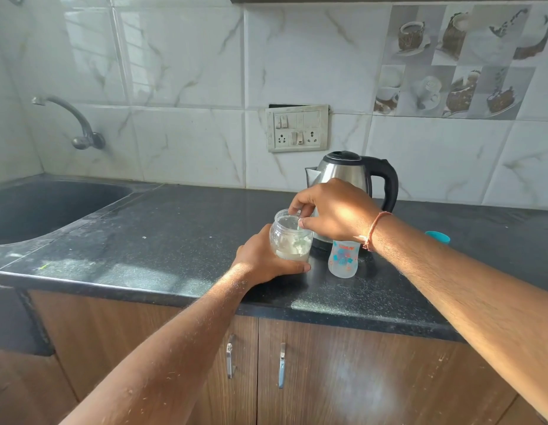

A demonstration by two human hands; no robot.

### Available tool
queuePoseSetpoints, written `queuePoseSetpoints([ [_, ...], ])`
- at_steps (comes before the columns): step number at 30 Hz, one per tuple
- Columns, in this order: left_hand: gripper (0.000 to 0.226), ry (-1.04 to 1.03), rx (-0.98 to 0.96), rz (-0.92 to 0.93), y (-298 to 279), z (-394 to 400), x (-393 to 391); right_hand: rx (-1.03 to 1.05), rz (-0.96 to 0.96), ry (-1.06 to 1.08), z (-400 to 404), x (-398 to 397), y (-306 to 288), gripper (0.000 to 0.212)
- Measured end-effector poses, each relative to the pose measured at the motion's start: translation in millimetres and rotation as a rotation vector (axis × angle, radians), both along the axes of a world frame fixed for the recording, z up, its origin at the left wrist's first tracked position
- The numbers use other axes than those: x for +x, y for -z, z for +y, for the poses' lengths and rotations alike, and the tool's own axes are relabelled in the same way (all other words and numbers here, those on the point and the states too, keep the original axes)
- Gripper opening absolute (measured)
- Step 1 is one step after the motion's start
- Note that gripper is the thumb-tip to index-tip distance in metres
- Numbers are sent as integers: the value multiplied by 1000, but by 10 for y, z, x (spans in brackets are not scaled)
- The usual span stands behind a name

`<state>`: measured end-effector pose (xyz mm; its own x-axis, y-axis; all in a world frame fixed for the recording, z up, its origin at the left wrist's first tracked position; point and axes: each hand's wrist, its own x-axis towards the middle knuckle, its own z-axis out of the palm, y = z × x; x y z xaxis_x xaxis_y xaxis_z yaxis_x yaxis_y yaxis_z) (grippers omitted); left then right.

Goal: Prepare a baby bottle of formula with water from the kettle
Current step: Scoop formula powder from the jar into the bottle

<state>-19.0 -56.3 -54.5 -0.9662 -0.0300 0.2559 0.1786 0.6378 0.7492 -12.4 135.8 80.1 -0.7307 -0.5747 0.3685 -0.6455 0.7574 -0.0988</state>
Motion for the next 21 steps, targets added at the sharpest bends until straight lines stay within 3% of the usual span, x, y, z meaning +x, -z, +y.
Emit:
queuePoseSetpoints([
  [9, 100, -3, -4, -3, -18, 7, 27, -99, -137, 7, 3, -45, 29, 18],
  [21, 96, 7, -37, 7, -17, 10, 9, -198, -183, -29, 23, -59, 73, 17],
])
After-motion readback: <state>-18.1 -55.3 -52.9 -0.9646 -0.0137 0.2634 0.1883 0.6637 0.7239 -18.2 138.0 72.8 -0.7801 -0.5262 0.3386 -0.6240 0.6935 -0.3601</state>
